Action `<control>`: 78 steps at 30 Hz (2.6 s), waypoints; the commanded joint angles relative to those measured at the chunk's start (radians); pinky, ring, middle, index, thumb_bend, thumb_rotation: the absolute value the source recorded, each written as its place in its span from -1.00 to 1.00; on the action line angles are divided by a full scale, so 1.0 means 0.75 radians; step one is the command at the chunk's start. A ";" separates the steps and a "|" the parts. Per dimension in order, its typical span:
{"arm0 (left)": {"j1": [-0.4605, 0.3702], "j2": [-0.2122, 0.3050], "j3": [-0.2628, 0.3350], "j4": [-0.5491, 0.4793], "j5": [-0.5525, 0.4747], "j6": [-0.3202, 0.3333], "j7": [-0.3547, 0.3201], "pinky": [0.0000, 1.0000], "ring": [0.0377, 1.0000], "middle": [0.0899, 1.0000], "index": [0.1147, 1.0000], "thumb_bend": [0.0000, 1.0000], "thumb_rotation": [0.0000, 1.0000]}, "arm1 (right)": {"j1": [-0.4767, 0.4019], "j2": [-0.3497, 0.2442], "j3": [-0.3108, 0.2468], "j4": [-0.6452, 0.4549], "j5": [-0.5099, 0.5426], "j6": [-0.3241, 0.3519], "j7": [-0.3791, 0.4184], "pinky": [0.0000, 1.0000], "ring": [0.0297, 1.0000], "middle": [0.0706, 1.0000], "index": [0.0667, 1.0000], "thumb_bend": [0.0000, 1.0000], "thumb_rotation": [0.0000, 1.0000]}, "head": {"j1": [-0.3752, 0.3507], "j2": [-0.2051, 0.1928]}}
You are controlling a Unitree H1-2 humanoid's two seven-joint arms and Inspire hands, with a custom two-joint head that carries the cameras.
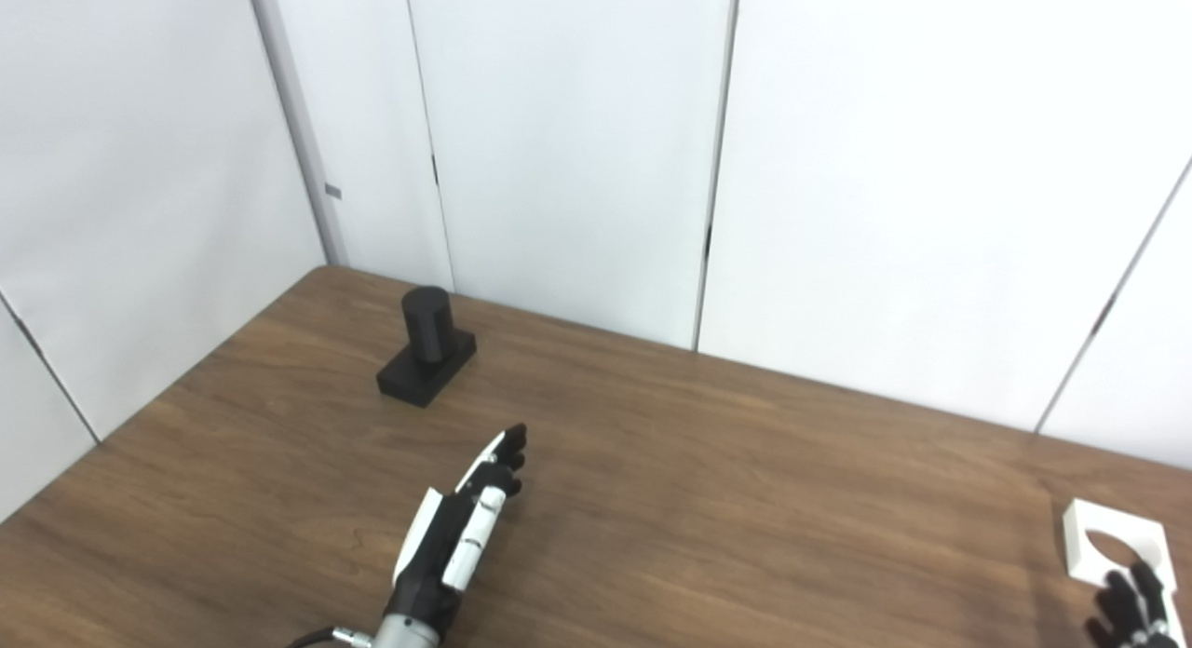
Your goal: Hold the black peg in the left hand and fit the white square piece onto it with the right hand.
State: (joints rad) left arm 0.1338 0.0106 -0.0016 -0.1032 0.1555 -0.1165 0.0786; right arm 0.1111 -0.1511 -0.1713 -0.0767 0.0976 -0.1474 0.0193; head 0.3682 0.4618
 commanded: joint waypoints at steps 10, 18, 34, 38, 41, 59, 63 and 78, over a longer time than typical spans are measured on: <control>0.056 -0.048 -0.034 0.061 0.054 -0.043 0.034 0.79 0.91 0.94 0.92 -0.07 0.98 | 0.065 0.003 -0.020 0.050 0.038 -0.011 0.010 0.73 0.78 0.76 0.79 0.25 0.96 | -0.006 0.004; 0.063 -0.051 -0.044 0.015 0.185 0.000 0.078 0.84 0.86 0.89 0.91 -0.10 0.52 | 0.066 0.008 -0.032 0.019 0.057 0.037 0.001 0.62 0.74 0.72 0.73 0.39 0.89 | 0.016 0.025; -0.061 0.142 0.201 -0.314 0.402 0.298 0.106 0.90 0.90 0.87 0.73 0.74 0.16 | 0.088 0.034 -0.010 -0.053 0.027 0.101 -0.026 0.50 0.72 0.71 0.72 0.43 0.90 | -0.006 0.053; -0.126 0.234 0.254 -0.335 0.547 0.439 0.113 0.87 0.90 0.85 0.73 0.82 0.16 | 0.096 0.036 0.001 -0.087 -0.007 0.123 -0.037 0.46 0.72 0.72 0.74 0.51 0.92 | -0.011 0.067; -0.169 0.297 0.270 -0.303 0.649 0.491 0.136 0.80 0.88 0.81 0.70 0.85 0.18 | 0.106 0.037 0.008 -0.111 -0.026 0.123 -0.046 0.45 0.71 0.73 0.75 0.49 0.94 | -0.018 0.067; -0.428 0.485 0.176 0.073 0.840 0.722 0.090 0.93 0.87 0.79 0.64 0.98 0.32 | 0.136 0.040 0.025 -0.166 -0.054 0.146 -0.074 0.67 0.78 0.77 0.82 0.50 0.96 | -0.032 0.084; -0.488 0.523 0.130 0.138 0.848 0.770 0.049 0.90 0.86 0.79 0.64 1.00 0.36 | 0.138 0.043 0.026 -0.173 -0.037 0.149 -0.075 0.58 0.77 0.76 0.80 0.46 0.96 | -0.035 0.088; -0.660 0.511 0.029 0.455 0.844 0.777 0.098 0.91 0.88 0.81 0.64 0.93 0.22 | 0.134 0.041 0.037 -0.150 0.093 0.102 -0.033 0.83 0.90 0.89 0.89 0.46 0.93 | -0.062 0.103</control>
State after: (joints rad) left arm -0.3063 0.3723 0.0200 0.2406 0.7798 0.4680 0.1138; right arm 0.1982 -0.1487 -0.1392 -0.1817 0.1462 -0.0449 -0.0122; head 0.3206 0.5384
